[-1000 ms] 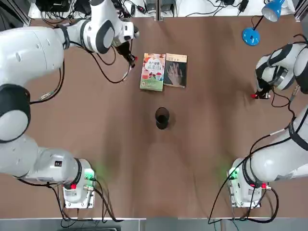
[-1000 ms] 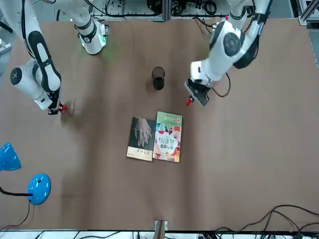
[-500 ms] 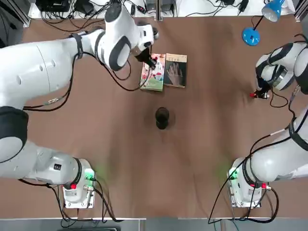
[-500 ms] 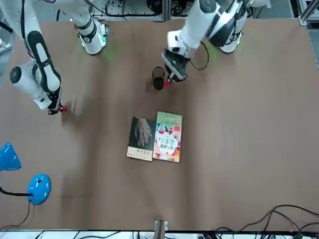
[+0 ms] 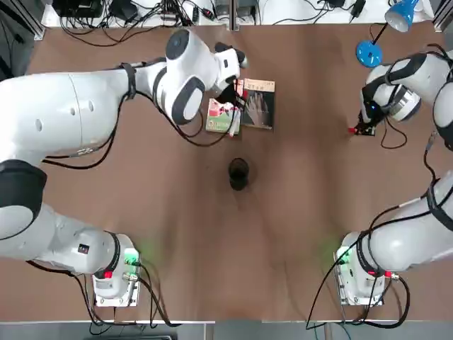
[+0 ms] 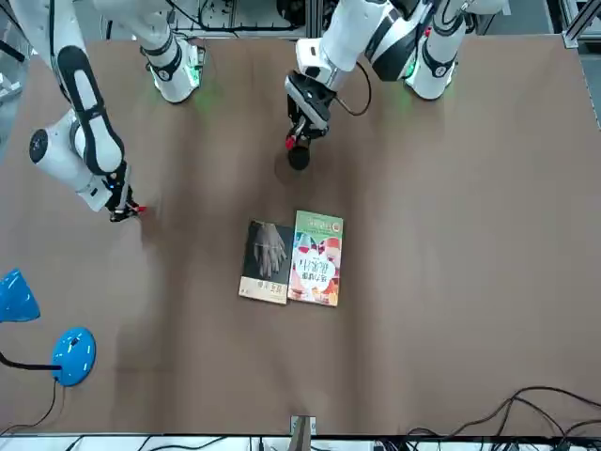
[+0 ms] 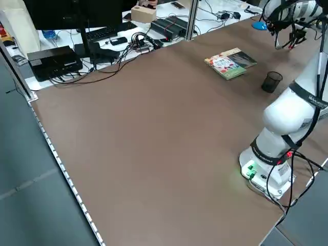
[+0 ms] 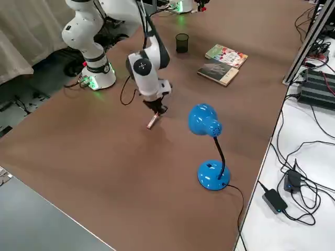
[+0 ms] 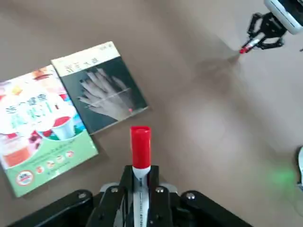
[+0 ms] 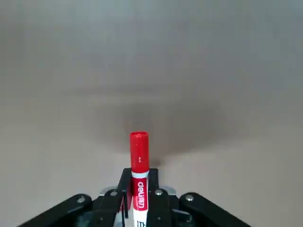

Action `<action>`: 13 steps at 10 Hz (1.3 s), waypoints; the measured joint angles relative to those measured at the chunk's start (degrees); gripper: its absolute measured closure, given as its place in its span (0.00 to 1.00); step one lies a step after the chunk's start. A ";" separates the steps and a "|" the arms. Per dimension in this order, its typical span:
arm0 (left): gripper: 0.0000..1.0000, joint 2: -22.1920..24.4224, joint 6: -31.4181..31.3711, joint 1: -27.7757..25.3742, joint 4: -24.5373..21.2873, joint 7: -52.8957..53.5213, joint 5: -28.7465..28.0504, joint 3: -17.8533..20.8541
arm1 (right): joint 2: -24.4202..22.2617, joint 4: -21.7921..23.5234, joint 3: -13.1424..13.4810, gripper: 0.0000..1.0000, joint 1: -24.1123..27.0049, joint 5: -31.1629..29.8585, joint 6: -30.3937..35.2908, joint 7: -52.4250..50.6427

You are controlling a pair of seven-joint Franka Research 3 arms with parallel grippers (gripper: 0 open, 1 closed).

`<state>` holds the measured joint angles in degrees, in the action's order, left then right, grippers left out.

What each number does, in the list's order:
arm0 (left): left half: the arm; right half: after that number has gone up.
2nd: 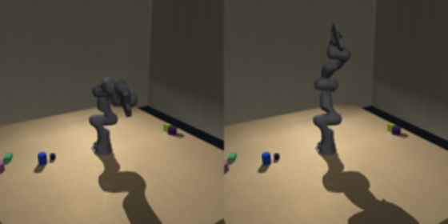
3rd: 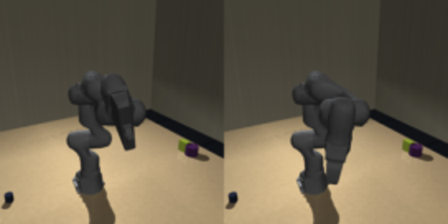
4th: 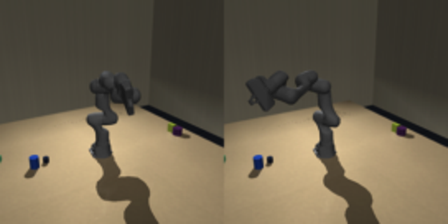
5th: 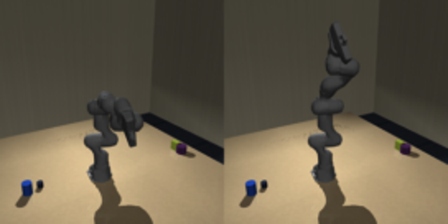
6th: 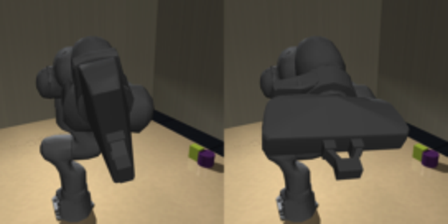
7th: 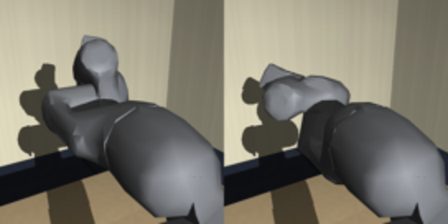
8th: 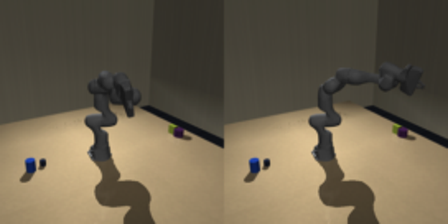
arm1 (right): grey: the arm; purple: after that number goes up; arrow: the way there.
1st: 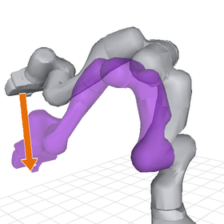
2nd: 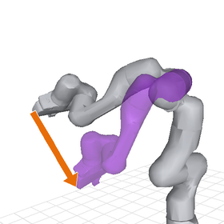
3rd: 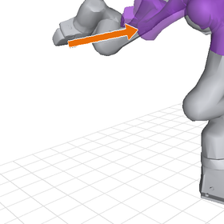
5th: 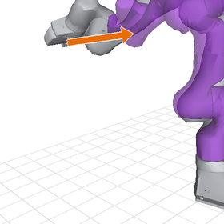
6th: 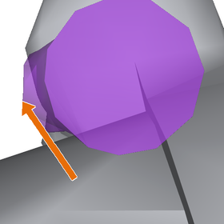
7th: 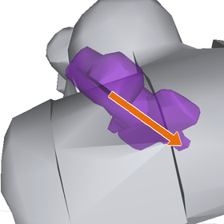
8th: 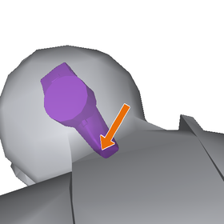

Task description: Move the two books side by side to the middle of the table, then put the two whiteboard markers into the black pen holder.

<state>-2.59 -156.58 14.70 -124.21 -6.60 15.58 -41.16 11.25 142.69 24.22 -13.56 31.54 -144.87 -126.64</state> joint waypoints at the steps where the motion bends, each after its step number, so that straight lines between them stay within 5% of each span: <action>1: 0.83 -0.76 -3.12 1.47 -1.55 -0.11 0.00 -0.05 | -2.20 0.01 -0.03 0.83 -1.35 0.28 3.48 1.40; 3: 0.83 -3.01 -8.65 3.49 -4.41 -0.29 0.00 -0.10 | -5.72 0.09 -0.10 0.83 -4.42 1.72 9.21 3.14; 8: 0.83 -7.20 -11.29 3.20 -4.69 -11.01 0.00 1.13 | -10.05 -1.20 -0.37 0.83 -18.35 20.93 18.66 3.77; 13: 0.83 -7.14 -5.84 3.18 -2.43 -17.46 -0.71 5.06 | -10.04 -8.47 -0.22 0.83 -20.95 32.15 34.82 3.73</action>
<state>-9.74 -162.42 17.88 -126.65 -24.06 14.87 -36.10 1.21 134.22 23.99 -34.51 63.69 -110.05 -122.91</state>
